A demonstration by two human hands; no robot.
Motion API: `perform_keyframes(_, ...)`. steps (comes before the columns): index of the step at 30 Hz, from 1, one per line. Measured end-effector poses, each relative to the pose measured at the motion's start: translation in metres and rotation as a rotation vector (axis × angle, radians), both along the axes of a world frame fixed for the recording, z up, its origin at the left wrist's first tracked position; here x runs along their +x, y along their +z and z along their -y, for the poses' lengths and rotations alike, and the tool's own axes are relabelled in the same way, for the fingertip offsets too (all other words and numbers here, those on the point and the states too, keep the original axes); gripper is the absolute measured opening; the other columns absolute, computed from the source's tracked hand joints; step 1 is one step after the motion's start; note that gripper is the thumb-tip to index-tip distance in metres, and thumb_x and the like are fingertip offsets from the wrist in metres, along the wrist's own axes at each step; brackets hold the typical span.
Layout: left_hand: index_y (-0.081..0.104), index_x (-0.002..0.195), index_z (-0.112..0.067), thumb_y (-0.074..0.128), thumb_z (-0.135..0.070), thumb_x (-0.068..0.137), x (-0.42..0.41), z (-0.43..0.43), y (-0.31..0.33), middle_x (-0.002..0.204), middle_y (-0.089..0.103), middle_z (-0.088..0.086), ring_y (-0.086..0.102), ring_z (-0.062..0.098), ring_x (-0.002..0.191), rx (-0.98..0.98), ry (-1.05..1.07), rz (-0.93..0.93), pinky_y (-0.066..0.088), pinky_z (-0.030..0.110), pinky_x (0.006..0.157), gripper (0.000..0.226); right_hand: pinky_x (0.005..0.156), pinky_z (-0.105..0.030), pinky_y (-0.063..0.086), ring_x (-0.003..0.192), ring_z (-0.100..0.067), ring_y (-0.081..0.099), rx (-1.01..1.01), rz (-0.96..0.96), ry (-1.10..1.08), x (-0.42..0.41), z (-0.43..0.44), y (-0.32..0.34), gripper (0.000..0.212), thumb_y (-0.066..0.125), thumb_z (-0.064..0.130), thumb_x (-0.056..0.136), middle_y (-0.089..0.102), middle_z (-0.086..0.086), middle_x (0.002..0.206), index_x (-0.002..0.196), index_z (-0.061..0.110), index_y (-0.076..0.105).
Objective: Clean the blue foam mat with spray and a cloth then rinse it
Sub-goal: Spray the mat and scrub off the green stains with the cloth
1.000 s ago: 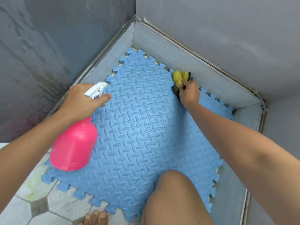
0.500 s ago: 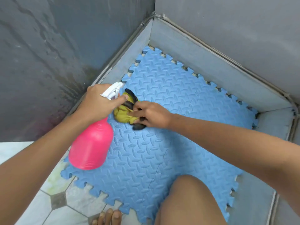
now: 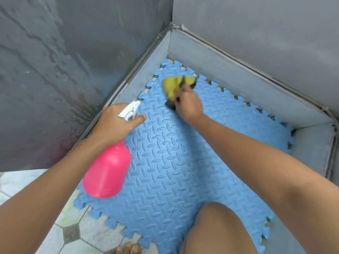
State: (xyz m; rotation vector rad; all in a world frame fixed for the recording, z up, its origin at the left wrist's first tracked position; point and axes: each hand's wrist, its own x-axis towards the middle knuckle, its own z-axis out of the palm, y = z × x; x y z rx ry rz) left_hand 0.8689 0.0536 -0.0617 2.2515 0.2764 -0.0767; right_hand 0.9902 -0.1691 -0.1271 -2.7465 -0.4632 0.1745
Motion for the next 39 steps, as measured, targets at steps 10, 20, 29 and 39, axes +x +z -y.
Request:
perform_keyframes(10, 0.065, 0.072, -0.004, 0.061, -0.068, 0.071, 0.001, -0.001, -0.004, 0.071, 0.070, 0.017, 0.063, 0.038, 0.069, 0.037, -0.035, 0.037, 0.053, 0.050, 0.073, 0.065, 0.083, -0.026, 0.049, 0.083, -0.008, 0.063, 0.513, -0.643, -0.181, -0.027, 0.070, 0.026, 0.021, 0.062, 0.021, 0.098, 0.071, -0.007, 0.099, 0.116, 0.016, 0.071)
perform_keyframes(20, 0.067, 0.077, -0.006, 0.061, -0.071, 0.068, 0.001, -0.002, -0.006, 0.072, 0.072, 0.014, 0.068, 0.036, 0.076, 0.045, -0.024, 0.022, 0.055, 0.049, 0.076, 0.065, 0.097, -0.044, 0.044, 0.118, -0.032, 0.042, -0.125, 0.022, 0.395, -0.026, 0.075, -0.004, 0.059, 0.058, 0.052, 0.093, 0.042, -0.010, 0.139, 0.148, 0.037, 0.041)
perform_keyframes(29, 0.064, 0.073, -0.003, 0.062, -0.068, 0.068, 0.000, -0.001, -0.002, 0.071, 0.070, 0.018, 0.063, 0.039, 0.071, 0.019, -0.030, 0.029, 0.053, 0.045, 0.071, 0.065, 0.101, -0.051, 0.043, 0.126, -0.038, 0.038, -0.101, -0.054, -0.219, 0.097, -0.016, -0.001, 0.045, 0.048, 0.046, 0.099, 0.039, -0.015, 0.141, 0.133, 0.019, 0.057)
perform_keyframes(39, 0.059, 0.071, 0.001, 0.069, -0.051, 0.075, -0.002, 0.004, 0.003, 0.063, 0.060, 0.017, 0.051, 0.032, 0.062, 0.009, -0.030, 0.040, 0.044, 0.040, 0.065, 0.053, 0.052, -0.034, 0.050, 0.090, -0.025, 0.046, 0.009, -0.042, 0.621, -0.144, 0.012, -0.001, 0.040, 0.056, 0.049, 0.093, 0.049, 0.001, 0.111, 0.132, 0.037, 0.058)
